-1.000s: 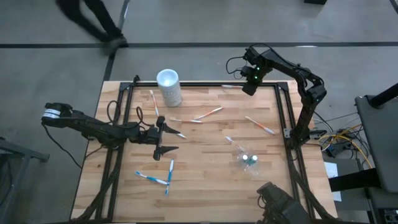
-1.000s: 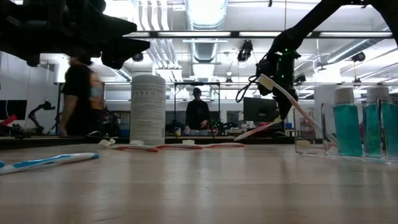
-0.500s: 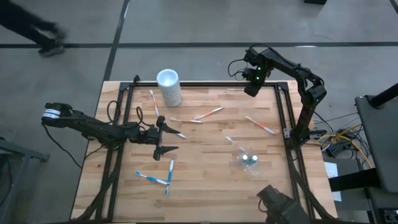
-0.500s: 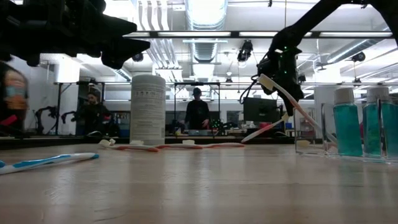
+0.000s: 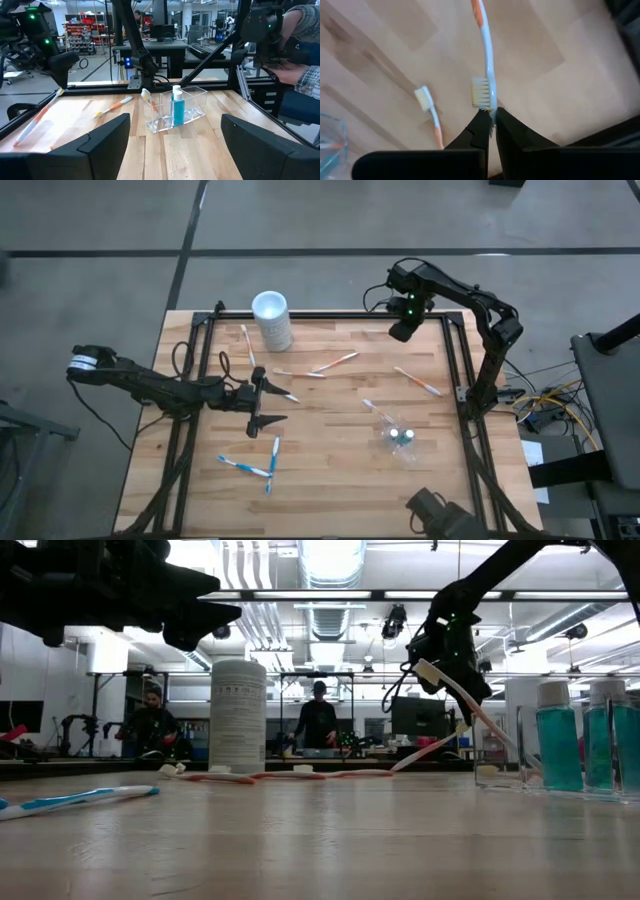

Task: Pick & Place toothbrushing station
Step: Put the orange toothbrush into the top section of the transparent organizer

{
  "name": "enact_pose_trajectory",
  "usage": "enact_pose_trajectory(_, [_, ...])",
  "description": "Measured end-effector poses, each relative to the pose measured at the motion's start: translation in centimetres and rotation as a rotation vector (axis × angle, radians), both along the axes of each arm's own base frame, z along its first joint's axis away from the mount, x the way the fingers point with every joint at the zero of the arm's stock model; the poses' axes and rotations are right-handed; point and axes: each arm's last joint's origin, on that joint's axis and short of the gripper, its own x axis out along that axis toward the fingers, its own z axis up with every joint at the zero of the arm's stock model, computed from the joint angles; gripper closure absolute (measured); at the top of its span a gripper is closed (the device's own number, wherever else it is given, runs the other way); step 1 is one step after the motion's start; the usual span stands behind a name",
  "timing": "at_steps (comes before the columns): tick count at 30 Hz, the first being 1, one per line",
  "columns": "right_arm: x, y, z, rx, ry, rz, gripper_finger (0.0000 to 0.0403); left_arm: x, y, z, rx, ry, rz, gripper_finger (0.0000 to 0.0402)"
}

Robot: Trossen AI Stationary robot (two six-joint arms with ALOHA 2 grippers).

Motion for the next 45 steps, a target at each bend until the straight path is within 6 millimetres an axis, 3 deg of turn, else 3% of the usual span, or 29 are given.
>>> enact_pose_trajectory(12, [-0.9,3.3,2.6,-0.100,-0.067,-0.104,0.0390,0.0,0.0,0.0,0.000,0.000,0.000,0.0083])
enact_pose_trajectory(23, [-2.9,9.6,2.8,-0.223,-0.221,-0.180,0.0390,0.0,0.0,0.0,0.000,0.000,0.000,0.0083])
enact_pose_trajectory(36, [-5.7,18.6,0.4,-0.292,-0.346,-0.202,0.0390,0.0,0.0,0.0,0.000,0.000,0.000,0.0083])
enact_pose_trajectory(45, [-6.5,21.6,-3.1,-0.297,-0.425,-0.177,0.0390,0.0,0.0,0.0,0.000,0.000,0.000,0.0083])
